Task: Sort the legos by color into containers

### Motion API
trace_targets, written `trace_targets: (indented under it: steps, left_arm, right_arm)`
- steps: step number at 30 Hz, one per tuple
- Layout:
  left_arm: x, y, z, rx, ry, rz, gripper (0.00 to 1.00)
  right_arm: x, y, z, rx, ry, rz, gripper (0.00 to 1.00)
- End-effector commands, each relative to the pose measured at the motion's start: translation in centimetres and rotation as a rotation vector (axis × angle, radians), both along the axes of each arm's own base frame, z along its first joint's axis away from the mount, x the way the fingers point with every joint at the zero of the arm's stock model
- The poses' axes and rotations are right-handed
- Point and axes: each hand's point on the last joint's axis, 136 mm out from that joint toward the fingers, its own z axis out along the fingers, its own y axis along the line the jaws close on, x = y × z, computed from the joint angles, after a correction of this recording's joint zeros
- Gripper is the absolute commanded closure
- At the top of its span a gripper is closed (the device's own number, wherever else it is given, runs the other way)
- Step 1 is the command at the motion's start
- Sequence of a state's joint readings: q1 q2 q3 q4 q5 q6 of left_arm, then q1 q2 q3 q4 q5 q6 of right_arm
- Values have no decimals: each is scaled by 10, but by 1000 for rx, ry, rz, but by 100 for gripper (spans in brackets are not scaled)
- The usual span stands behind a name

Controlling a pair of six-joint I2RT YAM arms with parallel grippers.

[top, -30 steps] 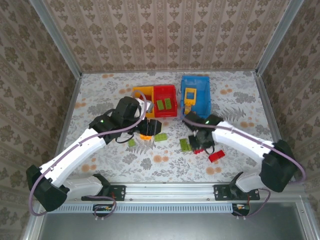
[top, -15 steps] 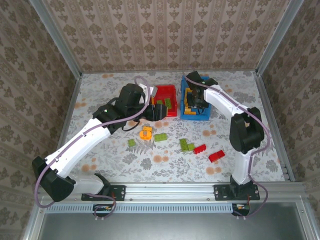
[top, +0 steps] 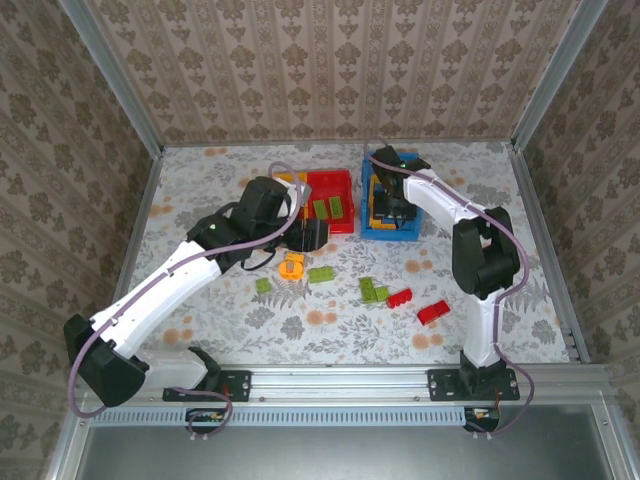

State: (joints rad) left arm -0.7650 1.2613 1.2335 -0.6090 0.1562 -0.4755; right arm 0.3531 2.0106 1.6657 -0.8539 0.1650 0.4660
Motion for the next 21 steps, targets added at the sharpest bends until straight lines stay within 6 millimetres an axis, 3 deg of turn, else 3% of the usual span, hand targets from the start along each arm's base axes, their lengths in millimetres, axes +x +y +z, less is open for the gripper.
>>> trace_targets:
  steps: [1, 4, 6, 13, 16, 21]
  left_arm:
    - [-7, 5, -14, 53, 29, -21, 35]
    - [-14, -3, -32, 83, 69, -93, 35]
    - [-21, -16, -39, 96, 74, -175, 35]
    - [-54, -86, -76, 207, 51, -515, 36]
    - [-63, -117, -88, 247, 19, -608, 37]
    - [-71, -161, -118, 325, -16, -683, 36]
  right_arm:
    - [2, 7, 60, 39, -152, 46, 45]
    - [-14, 12, 92, 64, -251, 91, 45]
    - [-31, 12, 103, 99, -287, 98, 44]
    - [-123, -9, 112, 281, -327, 13, 42]
    - [-164, -30, 128, 350, -396, -82, 41]
    - [-212, -83, 189, 401, -696, -251, 32]
